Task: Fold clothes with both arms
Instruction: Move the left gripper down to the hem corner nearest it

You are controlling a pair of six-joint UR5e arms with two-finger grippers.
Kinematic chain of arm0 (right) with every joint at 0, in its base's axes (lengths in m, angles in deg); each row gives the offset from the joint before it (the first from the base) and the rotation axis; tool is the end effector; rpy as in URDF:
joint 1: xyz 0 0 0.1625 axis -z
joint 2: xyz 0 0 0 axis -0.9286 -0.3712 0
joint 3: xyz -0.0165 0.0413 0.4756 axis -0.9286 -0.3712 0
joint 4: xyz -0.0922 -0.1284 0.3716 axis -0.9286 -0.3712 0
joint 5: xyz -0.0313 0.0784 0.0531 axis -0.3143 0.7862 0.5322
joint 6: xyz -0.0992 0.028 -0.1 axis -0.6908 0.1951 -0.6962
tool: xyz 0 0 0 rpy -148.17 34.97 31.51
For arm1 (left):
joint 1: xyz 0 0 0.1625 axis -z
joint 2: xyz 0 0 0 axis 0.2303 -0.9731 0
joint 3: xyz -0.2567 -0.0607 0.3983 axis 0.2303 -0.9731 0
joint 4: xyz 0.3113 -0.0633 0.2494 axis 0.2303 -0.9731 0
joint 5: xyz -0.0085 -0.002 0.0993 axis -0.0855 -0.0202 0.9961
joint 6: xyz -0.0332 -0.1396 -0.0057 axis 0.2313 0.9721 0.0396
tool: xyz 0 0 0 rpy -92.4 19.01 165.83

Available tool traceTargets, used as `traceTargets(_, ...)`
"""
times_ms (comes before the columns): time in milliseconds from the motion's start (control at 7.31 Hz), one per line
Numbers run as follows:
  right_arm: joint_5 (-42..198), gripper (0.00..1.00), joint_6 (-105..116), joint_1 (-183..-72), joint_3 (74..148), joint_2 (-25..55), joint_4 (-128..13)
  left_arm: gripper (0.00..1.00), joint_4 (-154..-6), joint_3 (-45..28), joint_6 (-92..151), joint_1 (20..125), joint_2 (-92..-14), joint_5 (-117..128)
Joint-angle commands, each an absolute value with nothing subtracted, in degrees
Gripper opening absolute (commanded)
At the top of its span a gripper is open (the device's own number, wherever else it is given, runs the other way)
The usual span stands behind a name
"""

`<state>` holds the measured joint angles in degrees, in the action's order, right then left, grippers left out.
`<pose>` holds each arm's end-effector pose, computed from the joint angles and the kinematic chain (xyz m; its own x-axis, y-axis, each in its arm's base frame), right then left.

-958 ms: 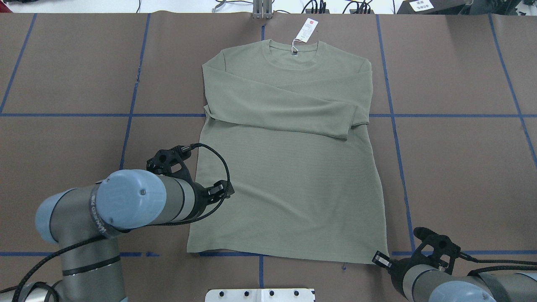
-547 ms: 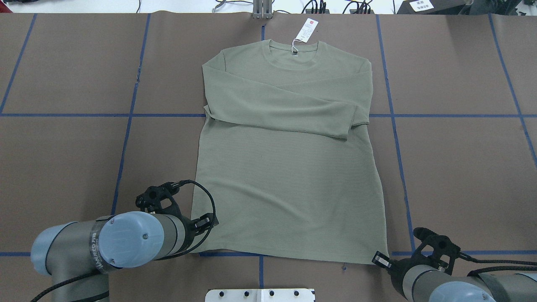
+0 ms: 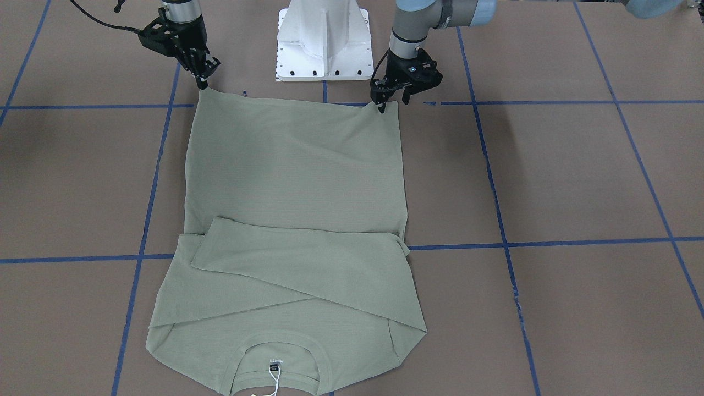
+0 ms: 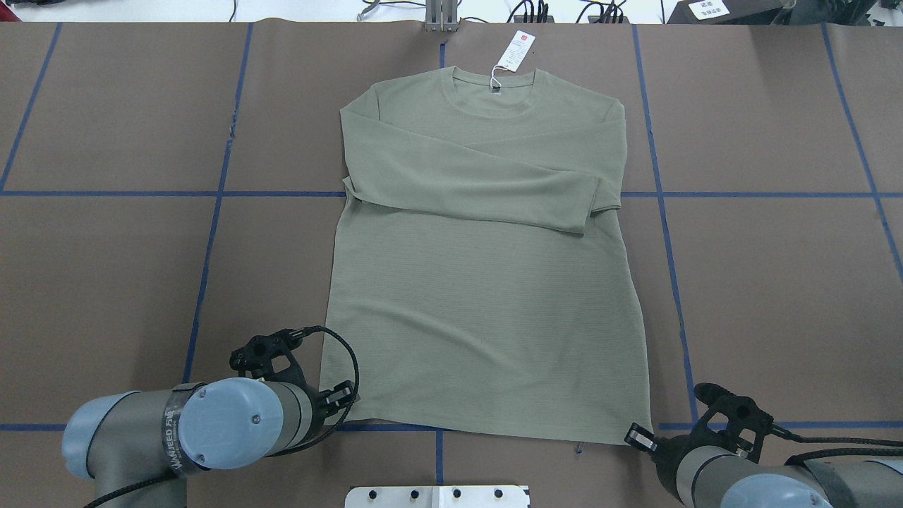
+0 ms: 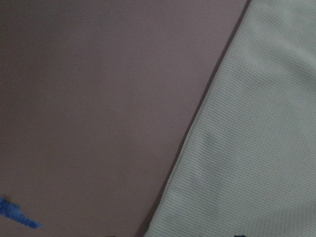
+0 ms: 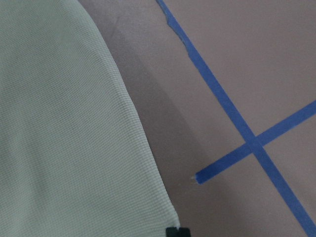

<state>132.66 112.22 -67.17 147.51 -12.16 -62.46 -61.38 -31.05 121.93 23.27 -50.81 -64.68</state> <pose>-0.4348 -0.1568 0.4733 0.5667 0.5219 0.6375 -0.5181 0.8274 -0.2167 0.5717 -0.2319 0.3899 0.5804 -0.4055 -0.7063 0.3434 0.9082 -0.2393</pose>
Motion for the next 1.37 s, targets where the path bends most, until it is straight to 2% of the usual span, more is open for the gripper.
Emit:
traceTargets(0, 132.7, 0.0, 112.1, -67.2, 147.5, -12.2, -62.5, 0.33, -61.4, -31.6, 121.9, 23.2, -50.7, -64.9)
traceTargets(137, 132.7, 0.0, 112.2, -67.2, 147.4, -12.2, -62.5, 0.0, -61.4, -31.5, 121.8, 23.2, -50.7, -64.8)
traceTargets(684, 132.7, 0.0, 112.1, -67.2, 147.5, -12.1, -62.5, 0.0, -61.2, -33.4, 121.8, 23.2, -50.4, -65.7)
traceTargets(958, 132.8, 0.0, 112.1, -67.7, 148.4, -12.1, -62.5, 0.0, -59.0, -39.3, 121.8, 23.2, -47.3, -66.2)
traceTargets(1231, 134.7, 0.0, 112.1, -67.7, 152.8, -13.9, -62.5, 0.0, -59.1, -44.5, 125.2, 20.3, -43.5, -66.2)
